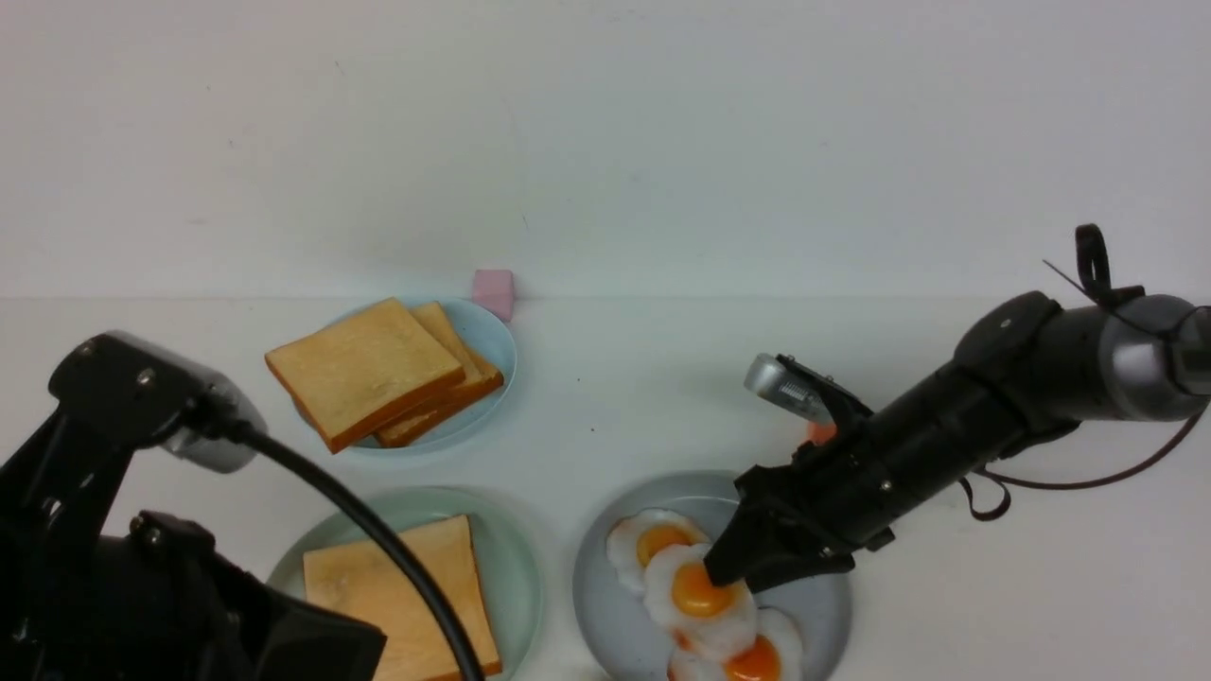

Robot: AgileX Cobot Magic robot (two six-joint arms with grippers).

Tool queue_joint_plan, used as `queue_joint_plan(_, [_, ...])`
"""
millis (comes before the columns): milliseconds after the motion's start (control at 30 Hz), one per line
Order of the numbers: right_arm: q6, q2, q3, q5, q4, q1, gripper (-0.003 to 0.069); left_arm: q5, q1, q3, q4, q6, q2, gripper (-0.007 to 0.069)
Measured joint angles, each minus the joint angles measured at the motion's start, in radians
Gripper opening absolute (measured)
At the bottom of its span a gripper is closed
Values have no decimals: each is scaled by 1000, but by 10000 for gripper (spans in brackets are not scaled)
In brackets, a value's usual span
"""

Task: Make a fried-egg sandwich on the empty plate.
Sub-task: Use the right arm to grab a fried egg, then use the right arm to place the fried egg on the slice of bread in the middle

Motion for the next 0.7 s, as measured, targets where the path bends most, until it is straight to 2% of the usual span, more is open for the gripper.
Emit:
queue_joint_plan(167, [-15, 1, 0, 1, 13, 0, 211, 7, 0, 0, 9, -7, 0, 6])
queue_joint_plan(267, [-15, 1, -1, 9, 13, 0, 106, 19, 0, 0, 30, -24, 0, 6])
queue_joint_plan(333, [-15, 1, -3, 19, 13, 0, 83, 33, 0, 0, 50, -48, 0, 6])
queue_joint_plan(533, [-14, -52, -15, 32, 10, 0, 83, 144, 0, 0, 136, -135, -50, 11])
queue_joint_plan(700, [36, -117, -73, 46, 10, 15, 83, 201, 0, 0, 255, -262, -173, 15])
